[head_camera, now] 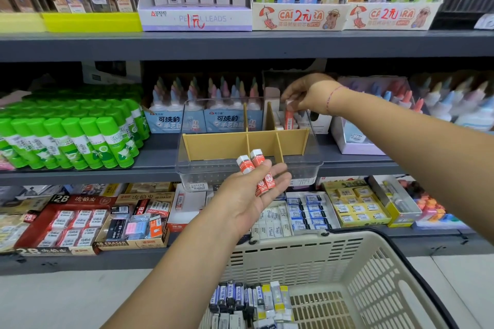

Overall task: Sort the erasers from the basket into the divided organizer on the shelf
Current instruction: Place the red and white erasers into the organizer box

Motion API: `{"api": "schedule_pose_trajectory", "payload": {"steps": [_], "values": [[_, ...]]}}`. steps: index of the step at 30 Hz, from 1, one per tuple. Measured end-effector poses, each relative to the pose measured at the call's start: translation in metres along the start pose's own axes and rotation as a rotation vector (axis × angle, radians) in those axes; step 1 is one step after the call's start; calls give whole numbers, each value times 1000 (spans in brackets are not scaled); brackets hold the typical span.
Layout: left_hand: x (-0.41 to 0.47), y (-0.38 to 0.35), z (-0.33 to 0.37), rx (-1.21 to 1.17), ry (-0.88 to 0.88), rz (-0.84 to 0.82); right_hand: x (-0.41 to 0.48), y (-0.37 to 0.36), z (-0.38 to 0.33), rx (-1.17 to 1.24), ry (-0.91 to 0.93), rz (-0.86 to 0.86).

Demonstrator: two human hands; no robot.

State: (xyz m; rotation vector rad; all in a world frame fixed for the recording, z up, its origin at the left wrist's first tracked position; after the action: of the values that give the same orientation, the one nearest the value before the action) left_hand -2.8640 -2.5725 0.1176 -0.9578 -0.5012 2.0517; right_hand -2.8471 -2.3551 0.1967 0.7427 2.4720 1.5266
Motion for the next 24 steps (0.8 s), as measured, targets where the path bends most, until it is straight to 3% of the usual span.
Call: {"api": "schedule_pose_trajectory", "payload": {"steps": [4, 9, 13, 20, 22, 24], "values": [[-1, 0, 0, -19, 8, 8, -4, -11, 4, -39, -3, 18], [0, -1, 0, -19, 12, -8, -20, -34, 14, -287, 112, 27], [2, -2, -1, -19, 19, -15, -29, -38, 18, -256, 142, 60], [1, 0, -2, -19, 23, -3, -37, -34, 18, -340, 120, -48], [2, 0, -2, -4, 17, -5, -44, -33, 13, -355, 153, 11], [2, -1, -2, 17, 7, -11, -57, -34, 0, -181, 216, 103]]}}
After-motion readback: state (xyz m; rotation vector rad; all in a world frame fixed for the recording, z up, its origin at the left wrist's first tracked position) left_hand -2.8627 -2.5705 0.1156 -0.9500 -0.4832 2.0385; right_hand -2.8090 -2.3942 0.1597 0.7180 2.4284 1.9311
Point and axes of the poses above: each hand's wrist, its own x-axis towards the middle knuckle, its own y-axis out of the back of the hand, z = x × y, the point moved 1 cm from there along x, towards the middle knuckle, and after that the axes turned 4 degrees about y, right-handed, at the moved point
